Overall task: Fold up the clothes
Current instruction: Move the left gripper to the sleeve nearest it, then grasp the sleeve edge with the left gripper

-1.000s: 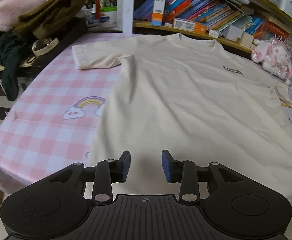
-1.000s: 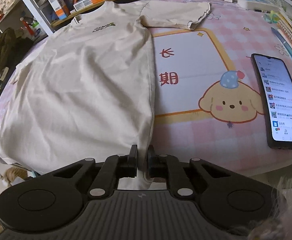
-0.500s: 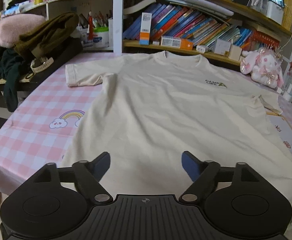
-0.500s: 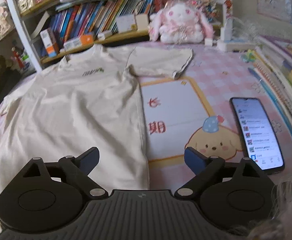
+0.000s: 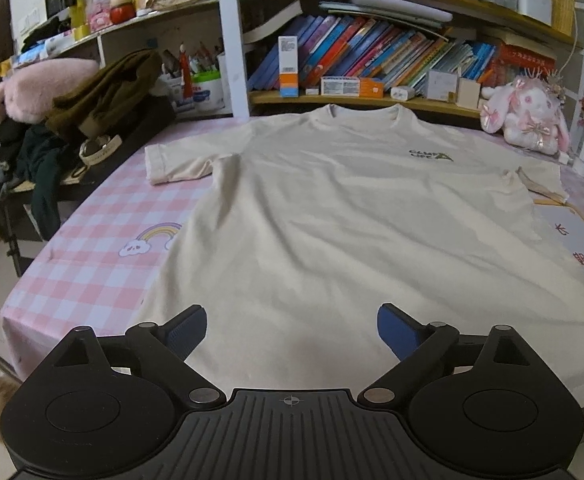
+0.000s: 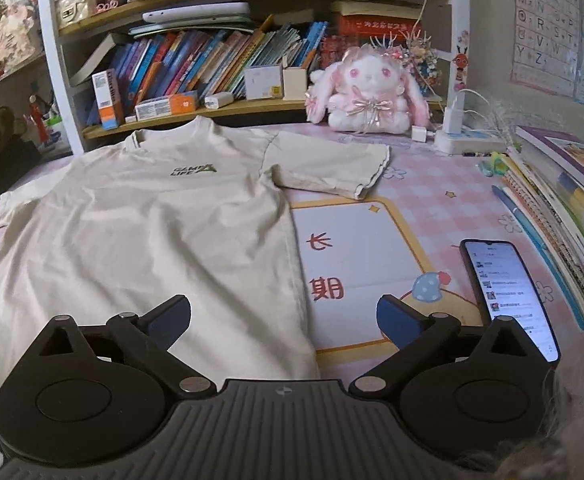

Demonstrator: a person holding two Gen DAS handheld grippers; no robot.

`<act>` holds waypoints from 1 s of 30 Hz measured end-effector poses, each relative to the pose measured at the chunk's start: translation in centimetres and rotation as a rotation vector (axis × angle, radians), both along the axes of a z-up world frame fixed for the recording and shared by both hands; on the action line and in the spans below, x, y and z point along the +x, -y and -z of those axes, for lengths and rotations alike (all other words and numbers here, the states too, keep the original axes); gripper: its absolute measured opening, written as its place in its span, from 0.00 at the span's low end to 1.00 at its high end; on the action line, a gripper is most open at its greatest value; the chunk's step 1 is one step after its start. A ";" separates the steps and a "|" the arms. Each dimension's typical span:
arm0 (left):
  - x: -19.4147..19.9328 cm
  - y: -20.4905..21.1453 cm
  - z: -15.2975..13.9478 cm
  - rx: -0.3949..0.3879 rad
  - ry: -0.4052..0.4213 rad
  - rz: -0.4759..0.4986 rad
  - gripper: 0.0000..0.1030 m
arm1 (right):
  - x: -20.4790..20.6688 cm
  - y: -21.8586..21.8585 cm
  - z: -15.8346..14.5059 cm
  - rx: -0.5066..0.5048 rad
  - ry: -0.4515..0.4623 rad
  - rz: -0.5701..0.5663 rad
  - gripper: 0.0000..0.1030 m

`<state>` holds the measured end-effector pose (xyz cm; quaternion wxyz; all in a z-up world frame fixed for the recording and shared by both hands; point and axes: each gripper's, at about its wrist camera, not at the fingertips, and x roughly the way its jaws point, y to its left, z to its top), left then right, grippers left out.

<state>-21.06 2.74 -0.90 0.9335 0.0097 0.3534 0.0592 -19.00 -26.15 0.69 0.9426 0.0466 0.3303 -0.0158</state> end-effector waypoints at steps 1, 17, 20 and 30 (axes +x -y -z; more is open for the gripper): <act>0.1 0.0 0.0 0.002 0.002 0.002 0.92 | 0.0 0.0 0.0 -0.001 0.000 0.001 0.97; 3.3 -5.4 0.6 -0.005 0.012 0.076 0.92 | 1.4 -3.2 0.2 -0.004 -0.019 0.119 0.99; 4.7 -8.3 0.3 -0.032 0.019 0.077 0.92 | 2.3 -5.6 0.2 -0.014 -0.027 0.137 0.99; 12.2 -21.6 2.2 -0.336 0.043 -0.016 0.71 | 4.4 -15.8 -0.6 -0.115 -0.010 0.062 0.99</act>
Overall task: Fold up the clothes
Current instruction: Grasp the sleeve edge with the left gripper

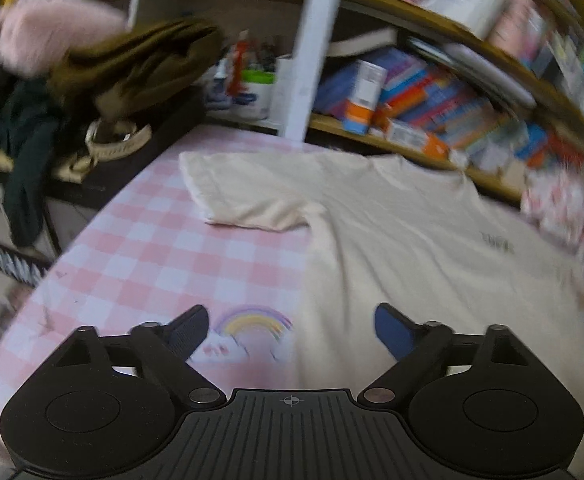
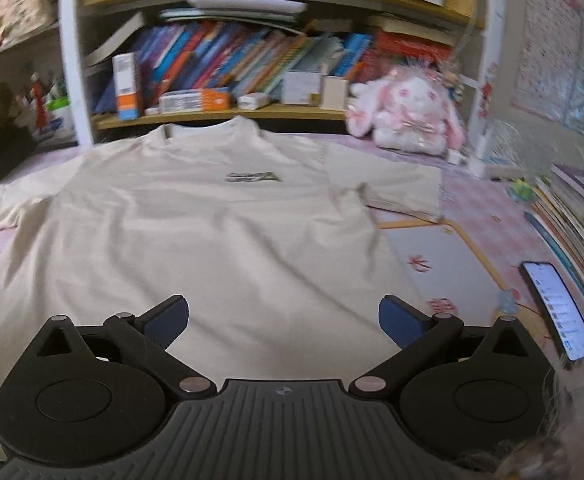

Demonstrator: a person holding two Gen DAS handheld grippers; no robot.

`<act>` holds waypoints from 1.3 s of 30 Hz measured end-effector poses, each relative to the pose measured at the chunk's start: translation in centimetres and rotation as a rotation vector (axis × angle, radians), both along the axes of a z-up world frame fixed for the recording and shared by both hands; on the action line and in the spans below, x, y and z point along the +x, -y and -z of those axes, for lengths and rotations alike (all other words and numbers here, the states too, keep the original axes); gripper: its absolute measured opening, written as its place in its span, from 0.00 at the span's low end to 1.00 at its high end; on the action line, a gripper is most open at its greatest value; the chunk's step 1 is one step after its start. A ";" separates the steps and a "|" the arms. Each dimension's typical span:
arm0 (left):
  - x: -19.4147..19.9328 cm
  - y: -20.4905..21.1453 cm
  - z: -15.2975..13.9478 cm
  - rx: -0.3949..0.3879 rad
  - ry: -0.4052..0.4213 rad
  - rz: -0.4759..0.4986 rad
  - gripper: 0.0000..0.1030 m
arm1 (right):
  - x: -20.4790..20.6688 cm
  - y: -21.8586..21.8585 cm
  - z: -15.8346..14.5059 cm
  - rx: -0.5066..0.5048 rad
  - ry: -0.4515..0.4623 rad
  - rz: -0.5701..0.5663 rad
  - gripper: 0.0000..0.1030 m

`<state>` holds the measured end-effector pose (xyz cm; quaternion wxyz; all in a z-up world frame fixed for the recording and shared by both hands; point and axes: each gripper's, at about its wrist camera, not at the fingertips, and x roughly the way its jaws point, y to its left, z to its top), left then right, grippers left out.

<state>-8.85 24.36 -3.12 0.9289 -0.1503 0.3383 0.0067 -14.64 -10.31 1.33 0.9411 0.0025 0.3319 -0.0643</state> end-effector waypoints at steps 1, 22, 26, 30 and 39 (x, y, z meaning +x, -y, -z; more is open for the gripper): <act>1.1 -1.3 0.3 -0.058 -0.013 -0.018 0.59 | 0.2 -0.9 0.0 -0.008 -0.004 -0.007 0.99; 14.3 -9.9 6.9 -0.800 -0.146 -0.481 0.14 | -1.0 -6.3 -0.7 -0.122 -0.048 0.169 0.99; 14.4 -10.2 7.2 -0.780 -0.143 -0.507 0.06 | -0.6 -6.8 -0.7 -0.128 -0.054 0.167 0.99; 14.4 -10.5 7.1 -0.765 -0.132 -0.503 0.06 | -0.1 -7.2 -0.7 -0.131 -0.057 0.160 0.99; 14.4 -10.5 7.1 -0.749 -0.121 -0.486 0.06 | 1.1 -6.7 0.0 -0.104 -0.076 0.140 0.99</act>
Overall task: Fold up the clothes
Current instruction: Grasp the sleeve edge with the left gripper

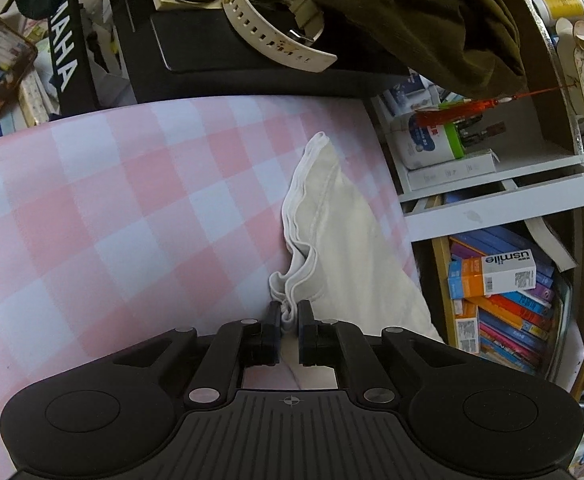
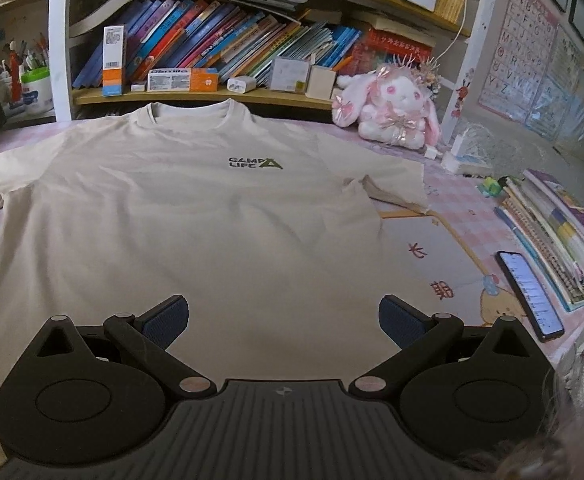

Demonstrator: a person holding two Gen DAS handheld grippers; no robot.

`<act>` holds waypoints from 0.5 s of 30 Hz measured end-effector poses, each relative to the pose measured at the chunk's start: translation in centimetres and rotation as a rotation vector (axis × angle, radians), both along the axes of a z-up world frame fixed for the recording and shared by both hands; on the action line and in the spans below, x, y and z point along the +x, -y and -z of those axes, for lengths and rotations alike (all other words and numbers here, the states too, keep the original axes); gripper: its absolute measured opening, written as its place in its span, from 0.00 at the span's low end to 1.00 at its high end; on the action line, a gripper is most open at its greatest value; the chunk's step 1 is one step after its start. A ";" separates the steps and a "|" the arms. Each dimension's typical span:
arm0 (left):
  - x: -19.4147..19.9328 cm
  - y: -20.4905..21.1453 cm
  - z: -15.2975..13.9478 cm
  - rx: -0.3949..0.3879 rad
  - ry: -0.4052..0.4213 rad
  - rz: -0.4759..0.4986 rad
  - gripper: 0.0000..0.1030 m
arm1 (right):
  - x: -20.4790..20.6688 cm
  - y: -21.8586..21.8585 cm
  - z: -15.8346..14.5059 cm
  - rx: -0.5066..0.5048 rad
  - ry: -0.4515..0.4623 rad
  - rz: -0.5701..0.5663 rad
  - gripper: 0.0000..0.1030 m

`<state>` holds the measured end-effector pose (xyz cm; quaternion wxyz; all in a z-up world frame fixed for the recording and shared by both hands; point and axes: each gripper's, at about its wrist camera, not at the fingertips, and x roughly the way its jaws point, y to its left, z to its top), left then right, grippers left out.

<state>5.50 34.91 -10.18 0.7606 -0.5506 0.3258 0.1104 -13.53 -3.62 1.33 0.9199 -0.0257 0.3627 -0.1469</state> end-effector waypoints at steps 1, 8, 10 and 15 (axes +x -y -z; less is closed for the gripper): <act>0.0 0.1 0.0 0.005 0.000 0.001 0.06 | 0.1 0.1 0.1 0.006 -0.003 -0.004 0.99; 0.0 1.0 -0.6 0.080 -0.004 -0.001 0.06 | 0.9 1.9 1.1 0.043 -0.013 -0.056 0.99; 0.0 1.4 -0.9 0.110 -0.007 -0.007 0.06 | 1.1 2.7 1.4 0.054 -0.017 -0.074 0.99; 0.2 2.8 -1.7 0.192 -0.038 -0.029 0.06 | 1.8 5.6 2.3 0.088 -0.043 -0.108 0.99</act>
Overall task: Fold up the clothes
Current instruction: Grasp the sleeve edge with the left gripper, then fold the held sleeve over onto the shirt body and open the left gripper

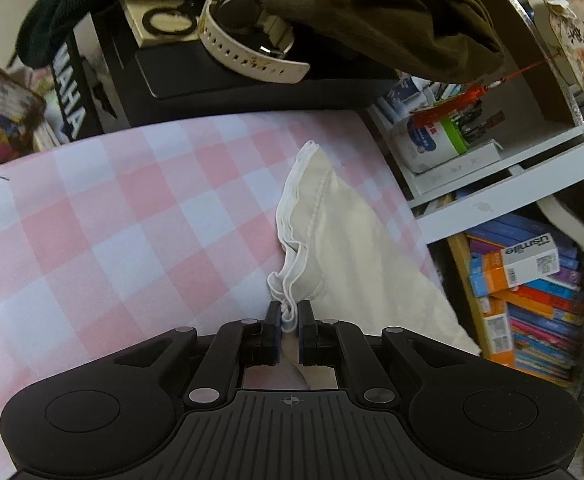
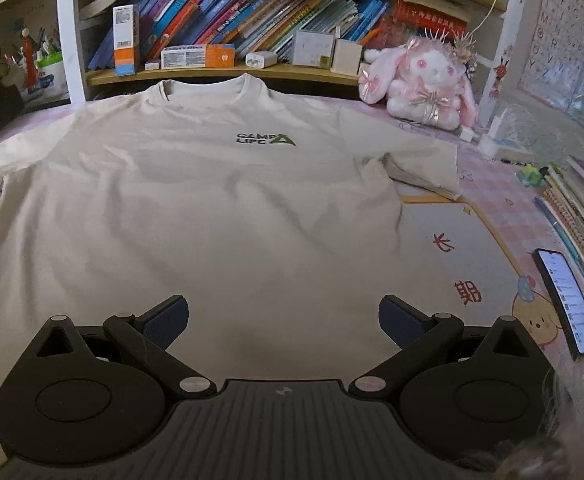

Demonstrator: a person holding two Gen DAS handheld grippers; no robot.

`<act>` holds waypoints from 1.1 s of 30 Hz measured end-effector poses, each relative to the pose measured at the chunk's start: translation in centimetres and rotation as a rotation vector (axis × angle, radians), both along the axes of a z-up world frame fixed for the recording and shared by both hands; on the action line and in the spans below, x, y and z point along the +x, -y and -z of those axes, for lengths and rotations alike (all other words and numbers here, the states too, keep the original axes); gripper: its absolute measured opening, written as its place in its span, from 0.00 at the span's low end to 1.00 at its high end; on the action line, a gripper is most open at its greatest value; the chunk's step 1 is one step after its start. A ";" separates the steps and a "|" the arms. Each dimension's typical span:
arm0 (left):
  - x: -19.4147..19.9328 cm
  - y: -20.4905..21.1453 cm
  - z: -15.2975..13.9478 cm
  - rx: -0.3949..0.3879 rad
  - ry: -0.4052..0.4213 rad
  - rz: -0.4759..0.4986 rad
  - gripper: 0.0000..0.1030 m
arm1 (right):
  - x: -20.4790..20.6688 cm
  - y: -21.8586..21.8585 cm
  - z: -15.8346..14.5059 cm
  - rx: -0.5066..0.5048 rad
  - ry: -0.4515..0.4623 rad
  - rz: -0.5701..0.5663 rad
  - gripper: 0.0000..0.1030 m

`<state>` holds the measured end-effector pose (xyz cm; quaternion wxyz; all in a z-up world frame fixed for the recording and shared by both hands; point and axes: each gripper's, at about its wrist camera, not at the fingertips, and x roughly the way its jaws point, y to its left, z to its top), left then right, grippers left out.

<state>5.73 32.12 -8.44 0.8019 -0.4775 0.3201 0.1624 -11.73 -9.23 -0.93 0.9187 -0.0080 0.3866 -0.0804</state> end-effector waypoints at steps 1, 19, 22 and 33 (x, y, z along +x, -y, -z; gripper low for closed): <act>0.1 0.3 -0.2 0.014 -0.010 -0.006 0.06 | 0.1 0.7 0.1 0.009 0.003 -0.004 0.99; 2.6 23.6 -4.9 0.872 -0.088 0.934 0.20 | 2.5 8.5 2.5 0.166 -0.017 -0.084 0.99; 2.7 23.3 -3.3 0.823 -0.125 0.902 0.47 | 2.7 8.9 2.6 0.174 -0.024 -0.091 0.99; 4.4 14.4 -3.5 0.365 -0.027 0.490 0.72 | 2.5 10.8 3.3 0.181 -0.056 -0.018 0.99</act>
